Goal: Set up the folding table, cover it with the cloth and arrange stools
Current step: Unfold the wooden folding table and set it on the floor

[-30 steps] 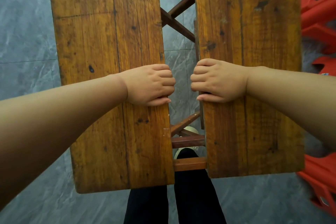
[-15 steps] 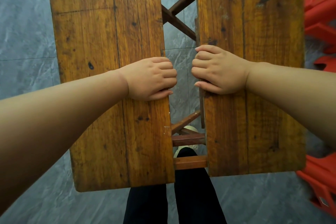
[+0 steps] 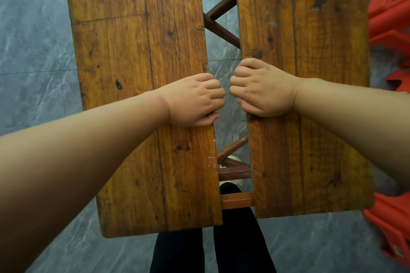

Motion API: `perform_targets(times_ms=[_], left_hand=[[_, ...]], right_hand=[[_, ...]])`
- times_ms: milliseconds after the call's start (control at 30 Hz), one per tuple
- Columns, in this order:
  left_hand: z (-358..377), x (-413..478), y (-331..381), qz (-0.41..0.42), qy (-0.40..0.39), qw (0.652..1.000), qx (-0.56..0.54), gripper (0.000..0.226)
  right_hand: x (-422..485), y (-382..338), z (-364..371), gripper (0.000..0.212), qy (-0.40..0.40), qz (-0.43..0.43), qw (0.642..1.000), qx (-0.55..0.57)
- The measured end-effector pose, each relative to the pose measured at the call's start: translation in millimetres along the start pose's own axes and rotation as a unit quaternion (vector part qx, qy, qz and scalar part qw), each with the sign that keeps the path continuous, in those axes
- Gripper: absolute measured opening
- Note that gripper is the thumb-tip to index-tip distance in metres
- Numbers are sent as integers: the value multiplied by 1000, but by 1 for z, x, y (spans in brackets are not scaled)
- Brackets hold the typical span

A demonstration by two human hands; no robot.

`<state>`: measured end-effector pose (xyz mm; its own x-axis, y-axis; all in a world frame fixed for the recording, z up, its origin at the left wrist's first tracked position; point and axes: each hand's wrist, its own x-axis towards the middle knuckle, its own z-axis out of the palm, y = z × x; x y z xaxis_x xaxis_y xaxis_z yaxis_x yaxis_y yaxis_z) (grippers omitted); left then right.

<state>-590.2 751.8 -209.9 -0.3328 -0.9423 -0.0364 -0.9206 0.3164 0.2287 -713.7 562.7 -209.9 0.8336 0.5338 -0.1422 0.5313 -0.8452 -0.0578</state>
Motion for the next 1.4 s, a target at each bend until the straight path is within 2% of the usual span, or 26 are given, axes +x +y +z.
perform_targets(times_ms=[300,667,767,1000,1400], left_hand=[[13,2,3,-4,11,1000,-7,36],[25,0,9,-19,18,999,-21,35],[25,-5,8,-15,4,1000,-14,37],[26,-9,11,-27,-28,999,-11,43],[23,-17,17,-39,-69,997,15,47]], right_hand=[[8,-5,9,32,-21,5,1000,7],[18,-11,13,42,-6,-9,999,51],[16,-11,12,44,-28,-19,997,72],[12,-13,15,30,-37,-31,994,94],[-3,-18,12,39,-51,-7,996,78]])
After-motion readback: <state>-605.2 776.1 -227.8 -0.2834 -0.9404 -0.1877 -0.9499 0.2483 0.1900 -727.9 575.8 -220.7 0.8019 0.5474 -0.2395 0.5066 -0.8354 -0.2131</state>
